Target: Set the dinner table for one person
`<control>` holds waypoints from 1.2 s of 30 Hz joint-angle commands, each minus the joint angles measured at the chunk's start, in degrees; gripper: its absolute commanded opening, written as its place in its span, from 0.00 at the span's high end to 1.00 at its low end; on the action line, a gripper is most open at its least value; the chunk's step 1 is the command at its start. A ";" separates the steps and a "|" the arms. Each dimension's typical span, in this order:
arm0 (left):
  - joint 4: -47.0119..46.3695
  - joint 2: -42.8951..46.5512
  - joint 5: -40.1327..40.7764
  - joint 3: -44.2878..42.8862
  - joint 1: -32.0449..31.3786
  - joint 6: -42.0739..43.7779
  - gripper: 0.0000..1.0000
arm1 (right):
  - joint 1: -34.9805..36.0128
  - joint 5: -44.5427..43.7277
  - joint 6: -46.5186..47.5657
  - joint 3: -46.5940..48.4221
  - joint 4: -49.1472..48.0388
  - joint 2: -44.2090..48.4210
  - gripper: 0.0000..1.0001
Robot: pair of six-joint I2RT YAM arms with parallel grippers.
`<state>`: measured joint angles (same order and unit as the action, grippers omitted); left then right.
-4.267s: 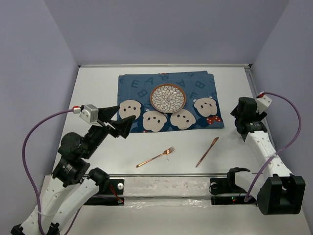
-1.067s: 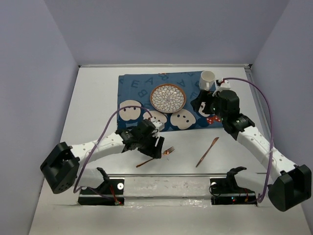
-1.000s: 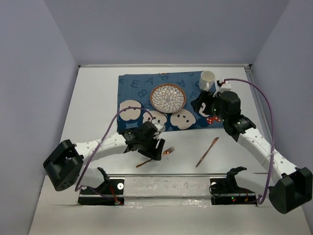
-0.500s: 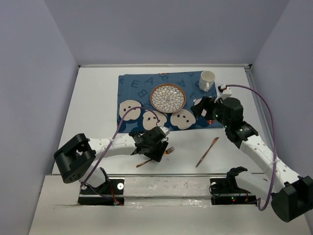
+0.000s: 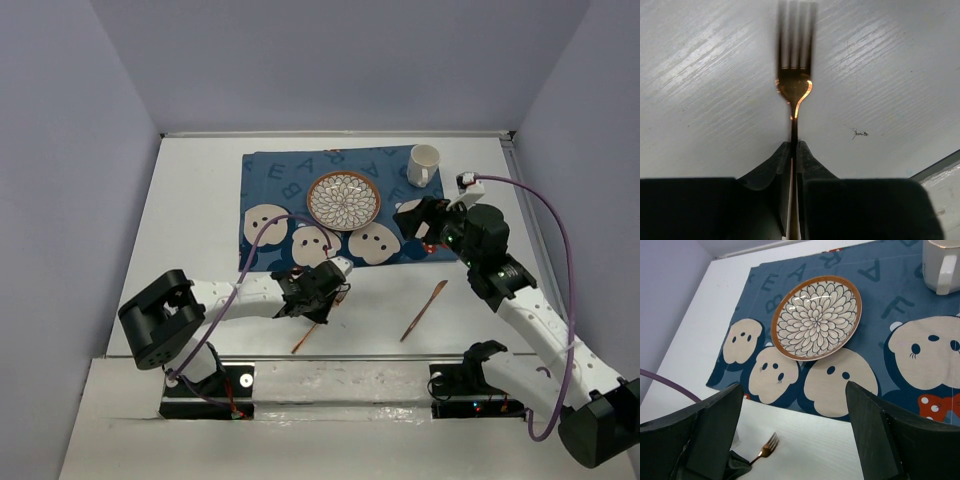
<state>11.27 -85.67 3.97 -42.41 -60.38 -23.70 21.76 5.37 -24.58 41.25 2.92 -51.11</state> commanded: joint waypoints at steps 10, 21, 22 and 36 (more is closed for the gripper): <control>3.41 -0.66 -0.36 1.90 -1.06 -0.55 1.00 | -0.14 -1.76 -0.47 0.05 -3.09 3.91 0.12; 5.44 13.68 3.15 -5.30 10.70 1.81 1.00 | -0.14 -1.41 -0.30 -0.39 -3.09 3.56 0.12; 3.87 13.95 3.15 -6.70 14.20 2.78 1.00 | -0.14 -1.32 -0.29 -0.39 -3.09 3.13 0.12; -0.72 -9.15 1.57 -31.05 32.69 7.88 1.00 | -0.14 1.05 0.23 -1.00 -3.09 2.25 0.12</control>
<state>11.84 -89.58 4.93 -66.74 -31.53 -18.70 21.78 5.04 -24.88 41.08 2.33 -49.15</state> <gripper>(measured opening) 0.095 0.882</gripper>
